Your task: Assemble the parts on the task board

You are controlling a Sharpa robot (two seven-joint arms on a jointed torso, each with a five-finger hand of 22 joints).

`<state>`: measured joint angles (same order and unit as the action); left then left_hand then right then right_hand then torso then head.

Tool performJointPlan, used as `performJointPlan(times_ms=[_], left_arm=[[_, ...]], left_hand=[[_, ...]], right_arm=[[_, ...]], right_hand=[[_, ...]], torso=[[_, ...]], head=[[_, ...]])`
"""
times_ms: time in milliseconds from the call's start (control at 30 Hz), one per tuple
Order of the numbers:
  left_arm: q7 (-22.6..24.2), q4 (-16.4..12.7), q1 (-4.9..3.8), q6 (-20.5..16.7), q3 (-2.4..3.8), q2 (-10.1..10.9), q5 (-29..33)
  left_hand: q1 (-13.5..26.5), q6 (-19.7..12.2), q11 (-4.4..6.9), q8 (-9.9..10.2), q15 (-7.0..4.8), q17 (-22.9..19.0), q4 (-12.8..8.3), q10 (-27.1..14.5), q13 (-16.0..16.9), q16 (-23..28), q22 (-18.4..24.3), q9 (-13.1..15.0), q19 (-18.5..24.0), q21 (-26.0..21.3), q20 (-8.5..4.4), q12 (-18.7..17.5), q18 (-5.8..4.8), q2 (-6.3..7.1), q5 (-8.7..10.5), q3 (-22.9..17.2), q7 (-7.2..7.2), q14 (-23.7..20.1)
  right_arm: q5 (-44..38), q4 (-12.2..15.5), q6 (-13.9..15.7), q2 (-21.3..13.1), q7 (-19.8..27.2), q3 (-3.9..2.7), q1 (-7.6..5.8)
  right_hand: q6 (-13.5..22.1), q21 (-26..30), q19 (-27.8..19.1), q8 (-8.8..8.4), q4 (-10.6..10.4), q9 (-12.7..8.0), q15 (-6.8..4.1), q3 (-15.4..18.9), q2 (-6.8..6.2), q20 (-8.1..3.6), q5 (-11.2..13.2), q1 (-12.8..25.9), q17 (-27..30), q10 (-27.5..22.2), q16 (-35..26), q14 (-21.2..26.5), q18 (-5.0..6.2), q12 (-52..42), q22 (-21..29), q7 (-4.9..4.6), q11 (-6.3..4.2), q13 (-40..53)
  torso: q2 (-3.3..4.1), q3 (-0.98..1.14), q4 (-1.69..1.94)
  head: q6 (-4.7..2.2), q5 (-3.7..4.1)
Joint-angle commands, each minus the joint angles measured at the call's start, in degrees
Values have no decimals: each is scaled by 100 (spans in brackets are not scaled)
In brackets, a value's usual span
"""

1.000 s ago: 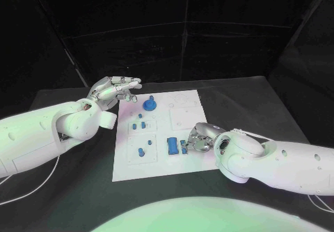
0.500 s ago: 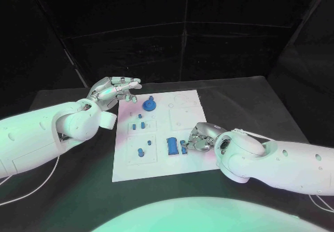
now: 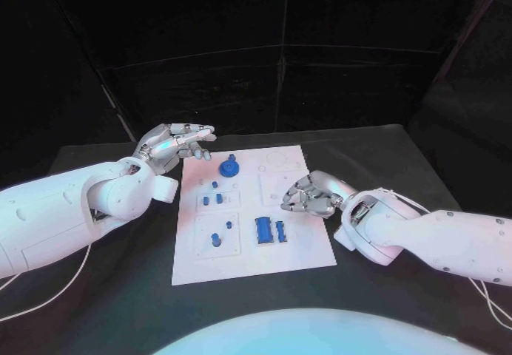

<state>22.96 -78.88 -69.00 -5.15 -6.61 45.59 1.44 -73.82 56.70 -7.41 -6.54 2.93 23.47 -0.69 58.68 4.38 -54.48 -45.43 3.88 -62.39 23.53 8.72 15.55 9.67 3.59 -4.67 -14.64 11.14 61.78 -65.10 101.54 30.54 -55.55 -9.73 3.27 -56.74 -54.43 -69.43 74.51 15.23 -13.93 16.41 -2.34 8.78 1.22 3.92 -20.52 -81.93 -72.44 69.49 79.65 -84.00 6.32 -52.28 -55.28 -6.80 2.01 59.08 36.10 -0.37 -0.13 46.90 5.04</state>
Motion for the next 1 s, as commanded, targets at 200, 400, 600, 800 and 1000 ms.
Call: performJointPlan(times_ms=[200, 400, 600, 800, 1000], left_arm=[[256, 265, 58, -104, 1, -149, 72], [464, 425, 125, -398, 1, -291, 322], [644, 733, 202, -670, 2, -514, 495], [696, 1094, 281, -781, 3, -758, 647], [527, 1260, 324, -668, 2, -880, 531]], left_hand=[[-16, -33, -40, -125, 130, -611, 32, -151, -34, 1270, 687, 2, 590, -825, 161, 97, 69, -141, -7, 236, 10, -513], [-95, 138, -27, -111, 259, -1112, 60, 105, -76, 2623, 1373, -7, 996, -1507, 333, -116, 87, -231, -12, 229, -85, -485], [-102, 110, -81, 101, 358, -1391, 121, 254, -75, 3608, 2050, -13, 1509, -1992, 521, -548, 96, -233, -9, 274, -57, -226], [-93, -70, -277, 286, 597, -1683, 139, -95, -85, 4369, 2493, -23, 1949, -2004, 697, -985, 86, -249, -14, 430, -70, -593], [2156, -1810, -8, 654, 381, -2347, 69, -2007, -438, 4905, 3261, -388, 3356, -2353, 279, -1555, -288, -359, 467, 817, -399, -2352]], right_arm=[[3338, -988, -232, 343, 2495, -8, -325], [4044, -1657, -600, 739, 3001, -13, -397], [4674, -2615, -957, 1350, 3350, -180, -420], [5062, -3284, -1176, 1759, 3510, -246, -423], [4810, -3503, -982, 1909, 3290, -255, -413]], right_hand=[[2, 2632, -1198, -392, -127, -139, 267, -52, 86, 222, 55, -678, -1756, -853, 1035, -600, 433, 2763, 2888, -194, 220, -2330], [-145, 3499, -1161, -672, -253, -272, 346, -120, 94, 277, 231, -905, -1476, -510, 687, -303, 414, 3924, 3486, -250, 283, -3576], [-132, 4884, -1837, -1052, -219, -475, 595, -66, 60, 581, 274, -864, -67, -424, -2064, 1571, 384, 4673, 4330, -317, 461, -4577], [75, 5764, -2147, -1159, -132, -702, 771, -4, 66, 923, 324, -779, 647, -710, -4604, 3035, 429, 4849, 4875, -395, 596, -5152], [1707, 6319, -3653, -1523, 407, -1099, 234, -240, -122, 567, 849, 1952, 2569, -2630, -5968, 4528, 86, 5228, 5528, -78, 387, -5908]], torso=[[-225, -34, 1], [-361, -58, -2], [-461, -43, -25], [-551, -29, -27], [-528, -29, -27]], head=[[-141, -19], [-251, -100], [-431, -294], [-587, -395], [-638, -408]])
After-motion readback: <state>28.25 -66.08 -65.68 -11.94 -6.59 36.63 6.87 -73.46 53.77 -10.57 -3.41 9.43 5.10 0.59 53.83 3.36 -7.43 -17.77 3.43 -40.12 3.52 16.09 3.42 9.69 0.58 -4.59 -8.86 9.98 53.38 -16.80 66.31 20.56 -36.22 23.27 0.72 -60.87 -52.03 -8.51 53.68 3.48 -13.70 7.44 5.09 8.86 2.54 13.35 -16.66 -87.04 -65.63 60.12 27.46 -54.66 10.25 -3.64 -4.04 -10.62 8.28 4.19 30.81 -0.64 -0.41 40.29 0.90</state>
